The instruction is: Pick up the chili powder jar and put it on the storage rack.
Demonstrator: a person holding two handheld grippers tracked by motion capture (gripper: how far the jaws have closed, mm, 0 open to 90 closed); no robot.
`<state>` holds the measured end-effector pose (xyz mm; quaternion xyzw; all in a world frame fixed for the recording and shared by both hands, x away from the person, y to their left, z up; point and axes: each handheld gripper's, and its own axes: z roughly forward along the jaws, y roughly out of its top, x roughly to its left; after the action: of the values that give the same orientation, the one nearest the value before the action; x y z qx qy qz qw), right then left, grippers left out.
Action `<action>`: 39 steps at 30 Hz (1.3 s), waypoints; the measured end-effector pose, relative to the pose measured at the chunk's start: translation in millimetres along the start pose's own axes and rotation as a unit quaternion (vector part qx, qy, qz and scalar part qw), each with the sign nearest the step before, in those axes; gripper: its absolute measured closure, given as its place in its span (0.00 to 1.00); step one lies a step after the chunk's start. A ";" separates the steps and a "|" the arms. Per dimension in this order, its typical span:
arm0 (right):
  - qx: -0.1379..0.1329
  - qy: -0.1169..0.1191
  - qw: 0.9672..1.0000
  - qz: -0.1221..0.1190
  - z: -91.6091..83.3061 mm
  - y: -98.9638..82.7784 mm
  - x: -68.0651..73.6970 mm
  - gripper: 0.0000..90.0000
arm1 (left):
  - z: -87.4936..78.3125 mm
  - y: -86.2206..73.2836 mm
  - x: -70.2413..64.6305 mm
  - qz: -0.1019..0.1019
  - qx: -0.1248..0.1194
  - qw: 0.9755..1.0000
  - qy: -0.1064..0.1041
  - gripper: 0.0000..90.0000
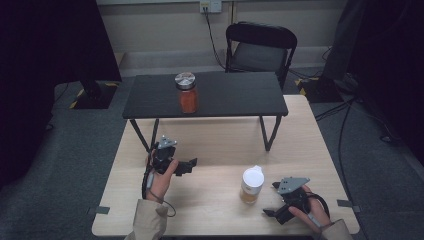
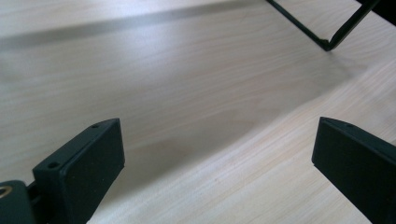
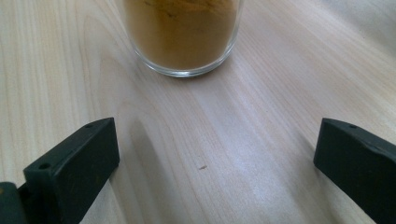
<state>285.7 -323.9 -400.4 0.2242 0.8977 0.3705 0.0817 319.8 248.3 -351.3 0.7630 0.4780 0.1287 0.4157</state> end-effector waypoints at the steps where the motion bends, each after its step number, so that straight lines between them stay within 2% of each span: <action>1: 0.000 0.000 1.000 0.000 0.0 0.0 0.0 0.00 | 1.0 -2.1 0.2 -0.001 0.001 1.000 0.000 0.02; 7: 0.000 0.000 1.000 0.000 0.0 0.0 0.0 0.00 | 6.3 -12.9 1.2 -0.004 0.006 1.000 0.002 0.02; 12: 0.000 0.000 1.000 0.000 0.0 0.0 0.0 0.00 | 8.6 -20.0 -1.0 -0.007 0.009 1.000 0.011 0.02; 17: 0.000 0.000 1.000 0.000 0.0 0.0 0.0 0.00 | 11.0 -25.2 -2.3 -0.002 0.018 1.000 0.017 0.02; 28: 0.000 0.000 1.000 0.000 0.0 0.0 0.0 0.00 | 17.9 -36.1 -4.0 -0.005 0.028 0.999 0.023 0.02; 39: 0.000 0.000 1.000 0.000 0.0 0.0 0.0 0.00 | 20.2 -41.3 -7.1 0.008 0.042 0.998 0.037 0.03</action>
<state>285.7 -323.9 -400.4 0.2241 0.8977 0.3705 0.0818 302.5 240.2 -393.7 0.7783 0.4916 0.1402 0.3647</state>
